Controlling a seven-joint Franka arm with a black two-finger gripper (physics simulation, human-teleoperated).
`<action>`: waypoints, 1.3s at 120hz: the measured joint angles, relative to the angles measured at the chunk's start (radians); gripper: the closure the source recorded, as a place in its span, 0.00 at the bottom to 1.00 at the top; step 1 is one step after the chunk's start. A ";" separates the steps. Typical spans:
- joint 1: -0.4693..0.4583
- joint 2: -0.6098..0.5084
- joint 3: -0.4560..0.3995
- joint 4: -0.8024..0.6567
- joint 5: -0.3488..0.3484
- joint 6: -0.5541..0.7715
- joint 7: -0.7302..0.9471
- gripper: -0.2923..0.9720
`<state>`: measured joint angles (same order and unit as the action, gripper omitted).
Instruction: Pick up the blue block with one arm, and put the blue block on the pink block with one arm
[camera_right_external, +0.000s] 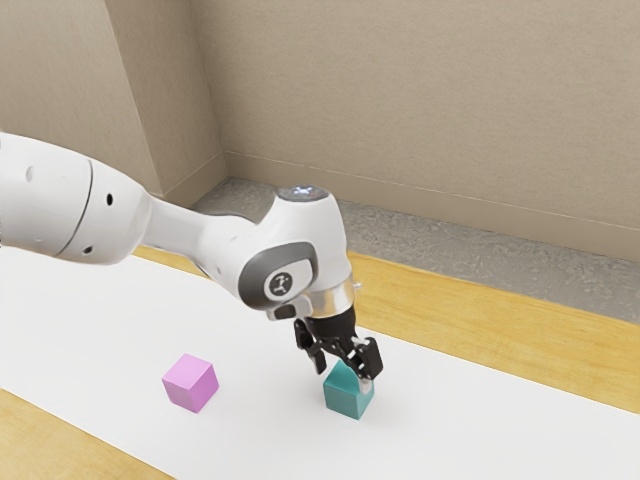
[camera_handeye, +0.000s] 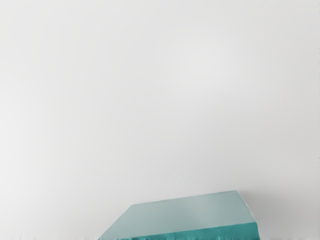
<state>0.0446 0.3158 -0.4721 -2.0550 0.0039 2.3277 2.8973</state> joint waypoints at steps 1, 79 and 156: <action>0.000 0.003 0.000 0.001 0.000 0.001 0.000 0.23; 0.000 0.094 0.012 0.047 0.047 0.037 0.000 0.23; 0.000 0.129 0.018 0.059 0.056 0.044 0.000 0.23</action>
<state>0.0446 0.4452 -0.4540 -1.9955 0.0603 2.3720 2.8973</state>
